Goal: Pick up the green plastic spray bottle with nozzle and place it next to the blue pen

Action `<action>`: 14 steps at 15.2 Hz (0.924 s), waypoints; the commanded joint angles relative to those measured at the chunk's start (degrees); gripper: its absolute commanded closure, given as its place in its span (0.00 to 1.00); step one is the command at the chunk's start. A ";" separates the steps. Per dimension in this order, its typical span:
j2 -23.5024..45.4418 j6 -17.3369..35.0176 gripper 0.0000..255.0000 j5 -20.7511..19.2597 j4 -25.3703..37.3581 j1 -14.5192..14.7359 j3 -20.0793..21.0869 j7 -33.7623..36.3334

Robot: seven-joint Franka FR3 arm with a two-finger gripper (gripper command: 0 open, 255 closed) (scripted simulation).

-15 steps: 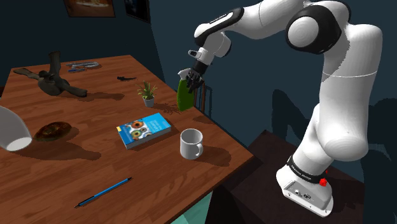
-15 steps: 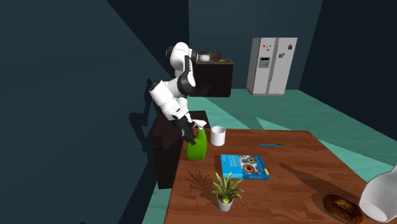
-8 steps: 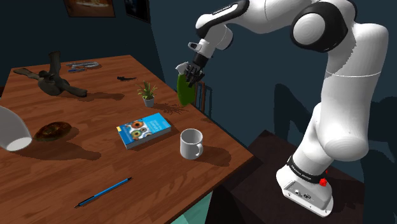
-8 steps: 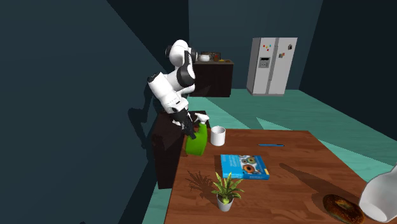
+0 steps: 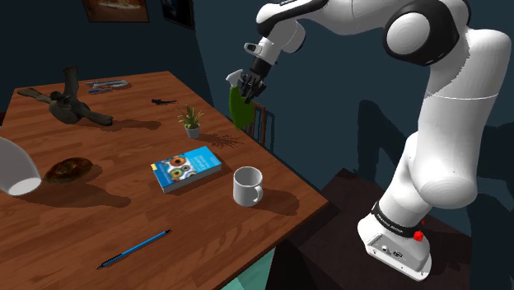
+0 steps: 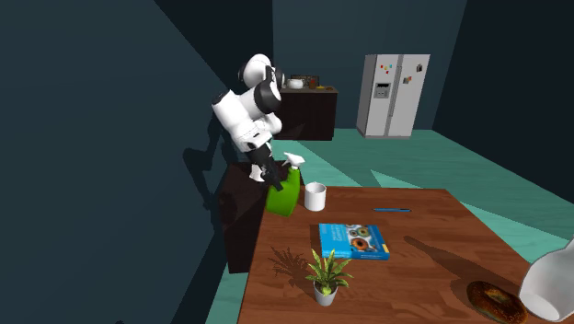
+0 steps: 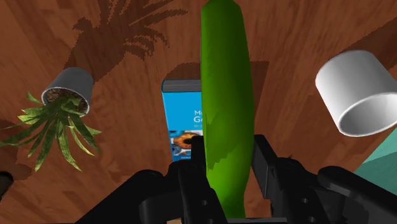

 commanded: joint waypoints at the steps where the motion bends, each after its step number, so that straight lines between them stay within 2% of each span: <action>1: -0.43 -1.16 1.00 -0.49 1.00 -0.04 -0.14 0.80; 14: -1.98 -8.77 1.00 -2.54 8.56 -0.46 -0.72 5.61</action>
